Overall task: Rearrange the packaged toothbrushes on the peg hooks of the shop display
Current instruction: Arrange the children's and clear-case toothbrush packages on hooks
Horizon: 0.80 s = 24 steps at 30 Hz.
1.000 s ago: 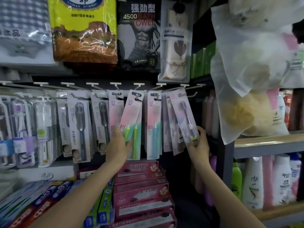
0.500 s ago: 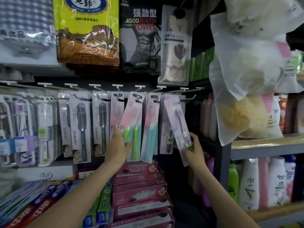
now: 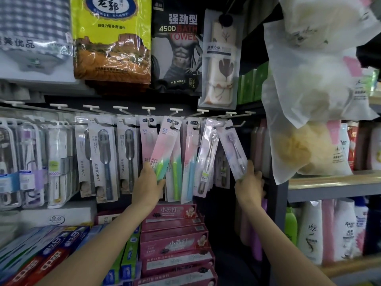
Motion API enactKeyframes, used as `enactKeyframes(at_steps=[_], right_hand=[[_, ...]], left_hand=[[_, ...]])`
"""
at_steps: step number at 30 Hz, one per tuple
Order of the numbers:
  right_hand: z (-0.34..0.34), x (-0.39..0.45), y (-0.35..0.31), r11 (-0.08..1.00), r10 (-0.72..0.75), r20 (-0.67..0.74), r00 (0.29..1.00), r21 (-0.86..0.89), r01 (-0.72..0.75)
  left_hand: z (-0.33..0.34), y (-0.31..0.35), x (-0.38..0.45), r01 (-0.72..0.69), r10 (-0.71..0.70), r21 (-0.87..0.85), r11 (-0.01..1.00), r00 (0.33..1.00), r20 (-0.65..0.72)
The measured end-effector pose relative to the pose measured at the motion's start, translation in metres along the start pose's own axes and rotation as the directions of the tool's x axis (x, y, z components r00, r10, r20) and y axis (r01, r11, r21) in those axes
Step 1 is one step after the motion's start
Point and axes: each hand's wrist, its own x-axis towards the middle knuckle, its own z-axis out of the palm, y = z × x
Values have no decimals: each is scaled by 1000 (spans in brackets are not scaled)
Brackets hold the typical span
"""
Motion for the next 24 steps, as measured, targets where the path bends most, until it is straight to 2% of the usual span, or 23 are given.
enactKeyframes(at_steps=[2, 6, 11, 16, 18, 24], right_hand=[[-2, 7, -4, 1000, 9, 37, 999, 11, -9], [4, 26, -9, 957, 9, 189, 982, 282, -63], [14, 26, -8, 877, -34, 219, 975, 474, -76], [21, 24, -1, 718, -22, 282, 959, 672, -181], [24, 29, 3, 738, 33, 252, 967, 646, -194], [25, 41, -4, 890, 135, 214, 968, 404, -213]], left_hand=[[0, -1, 1, -1, 1, -8, 1000, 1000, 6], [1, 0, 1, -5, 5, 15, 1000, 1000, -8], [1, -3, 0, -26, 26, 17, 1000, 1000, -7], [0, -5, 1, -33, 33, -10, 999, 999, -2], [1, -6, 2, -34, 34, -5, 999, 999, 1], [2, -7, 3, -52, 52, 15, 999, 999, -10]])
